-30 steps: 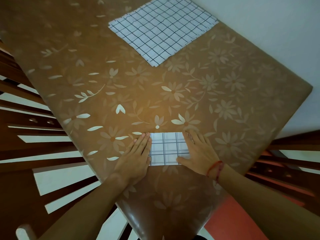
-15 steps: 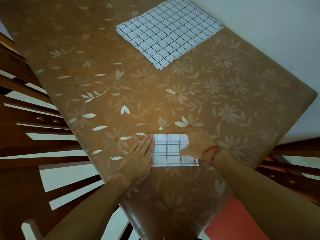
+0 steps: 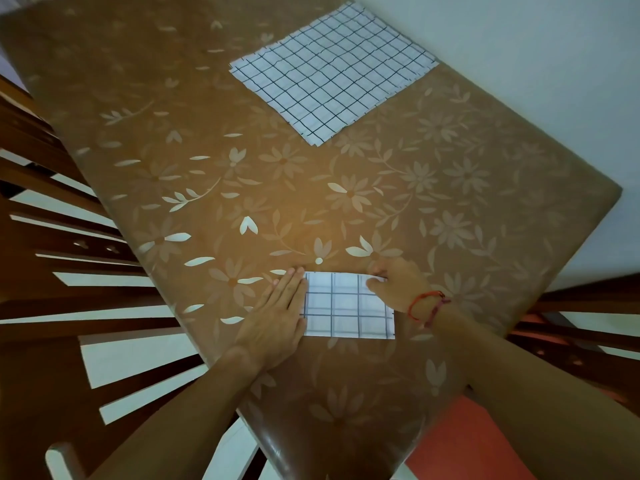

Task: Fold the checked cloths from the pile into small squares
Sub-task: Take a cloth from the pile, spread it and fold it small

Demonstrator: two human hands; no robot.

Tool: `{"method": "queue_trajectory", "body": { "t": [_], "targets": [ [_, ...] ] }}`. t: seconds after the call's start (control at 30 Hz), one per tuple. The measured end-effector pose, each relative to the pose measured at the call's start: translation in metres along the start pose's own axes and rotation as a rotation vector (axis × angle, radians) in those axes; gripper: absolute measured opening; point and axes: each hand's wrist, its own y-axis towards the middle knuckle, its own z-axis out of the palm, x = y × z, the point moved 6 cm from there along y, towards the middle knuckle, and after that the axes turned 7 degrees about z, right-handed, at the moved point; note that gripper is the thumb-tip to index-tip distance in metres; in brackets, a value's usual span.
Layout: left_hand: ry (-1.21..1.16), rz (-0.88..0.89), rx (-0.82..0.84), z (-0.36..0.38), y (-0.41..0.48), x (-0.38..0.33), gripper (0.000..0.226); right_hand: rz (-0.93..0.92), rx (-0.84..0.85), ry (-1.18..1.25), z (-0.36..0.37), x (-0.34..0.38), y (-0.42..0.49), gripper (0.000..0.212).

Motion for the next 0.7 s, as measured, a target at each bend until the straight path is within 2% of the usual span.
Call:
{"method": "queue_trajectory", "body": {
  "t": [0.1, 0.2, 0.27, 0.33, 0.4, 0.53, 0.7],
  "targets": [
    [-0.044, -0.002, -0.028, -0.007, -0.002, -0.002, 0.061, 0.070, -0.010, 0.111, -0.003, -0.012, -0.008, 0.011],
    [-0.115, 0.005, -0.033, -0.009, -0.006, -0.005, 0.063, 0.212, -0.037, 0.308, -0.002, -0.029, -0.017, 0.013],
    [-0.126, 0.025, -0.034, -0.012, -0.008, -0.011, 0.067, 0.355, -0.020, 0.546, 0.004, -0.036, -0.027, 0.006],
    [-0.142, 0.045, -0.037, -0.013, -0.011, -0.020, 0.069, 0.506, 0.036, 0.806, 0.015, -0.039, -0.041, 0.008],
    [-0.163, 0.053, -0.055, -0.013, -0.014, -0.029, 0.070, 0.587, 0.071, 0.947, 0.024, -0.036, -0.057, 0.007],
    [-0.170, 0.049, -0.122, -0.014, -0.023, -0.044, 0.064, 0.648, 0.179, 1.094, 0.043, -0.031, -0.082, 0.006],
    [-0.160, 0.064, -0.272, -0.013, -0.037, -0.056, 0.047, 0.652, 0.286, 1.063, 0.064, -0.033, -0.102, 0.008]
  ]
}}
